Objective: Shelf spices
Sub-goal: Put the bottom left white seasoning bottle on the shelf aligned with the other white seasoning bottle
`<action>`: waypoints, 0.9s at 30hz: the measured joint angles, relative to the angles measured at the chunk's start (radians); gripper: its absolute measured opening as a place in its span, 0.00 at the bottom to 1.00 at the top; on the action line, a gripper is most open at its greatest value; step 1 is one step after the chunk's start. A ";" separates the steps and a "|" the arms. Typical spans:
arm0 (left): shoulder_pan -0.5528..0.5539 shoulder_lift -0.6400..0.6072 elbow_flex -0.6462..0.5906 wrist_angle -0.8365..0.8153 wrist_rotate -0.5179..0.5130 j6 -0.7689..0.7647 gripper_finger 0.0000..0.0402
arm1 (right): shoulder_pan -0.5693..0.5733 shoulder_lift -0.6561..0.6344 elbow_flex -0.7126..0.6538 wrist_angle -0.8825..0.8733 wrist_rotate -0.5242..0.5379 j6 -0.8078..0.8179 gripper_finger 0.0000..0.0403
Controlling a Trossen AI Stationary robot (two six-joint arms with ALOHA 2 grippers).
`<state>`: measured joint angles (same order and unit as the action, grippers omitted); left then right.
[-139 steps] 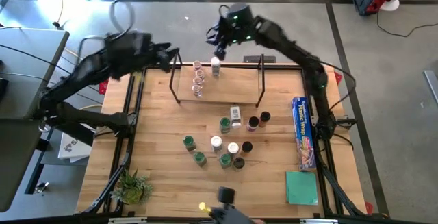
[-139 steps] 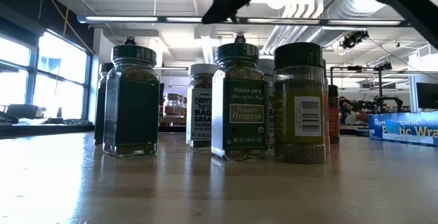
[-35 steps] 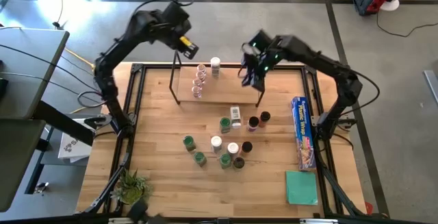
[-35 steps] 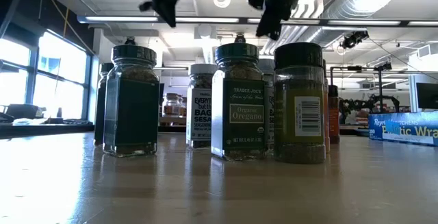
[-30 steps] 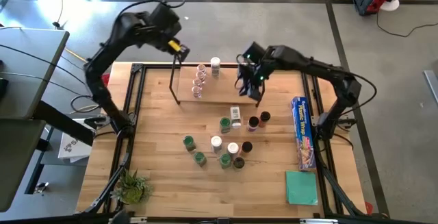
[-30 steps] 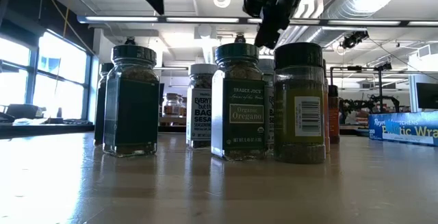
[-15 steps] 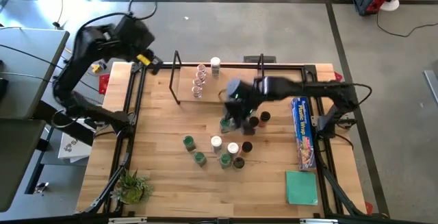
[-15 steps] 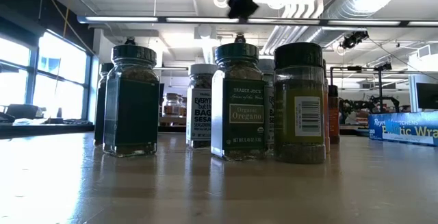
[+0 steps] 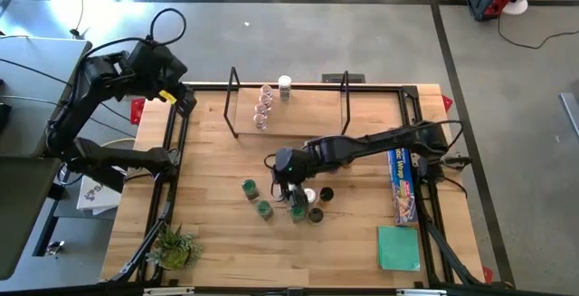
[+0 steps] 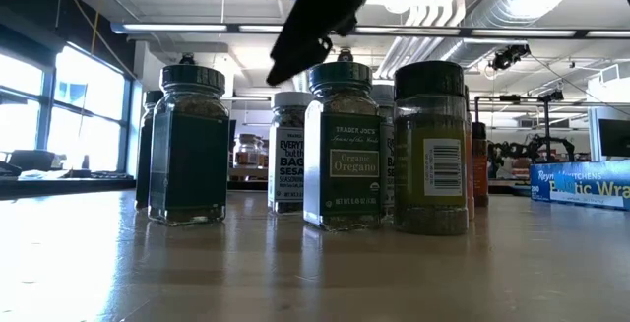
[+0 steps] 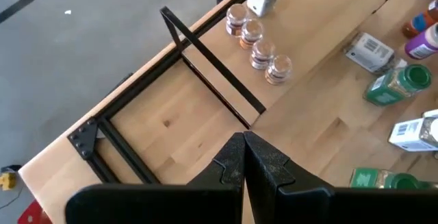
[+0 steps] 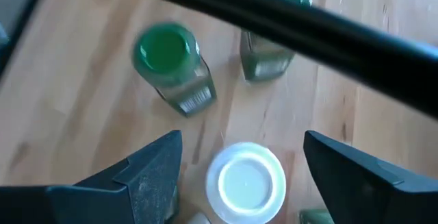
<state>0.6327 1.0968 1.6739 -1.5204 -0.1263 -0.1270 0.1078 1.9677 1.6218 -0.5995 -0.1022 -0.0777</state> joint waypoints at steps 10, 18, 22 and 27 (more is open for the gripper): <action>0.000 -0.016 -0.011 0.007 0.046 -0.001 0.00 | -0.002 0.067 0.000 -0.108 0.015 0.006 0.75; 0.000 -0.017 -0.011 0.009 0.047 -0.010 0.00 | -0.003 0.070 0.000 -0.080 0.016 0.030 0.59; 0.000 -0.017 -0.011 0.024 0.048 -0.011 0.00 | -0.012 0.070 0.000 -0.077 0.015 0.038 0.47; 0.000 -0.016 -0.011 0.024 0.048 -0.011 0.00 | -0.048 0.068 0.041 -0.078 0.023 0.133 0.47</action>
<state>0.6327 1.0805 1.6630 -1.4963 -0.0788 -0.1379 0.0594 2.0352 1.6628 -0.6774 -0.0795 0.0556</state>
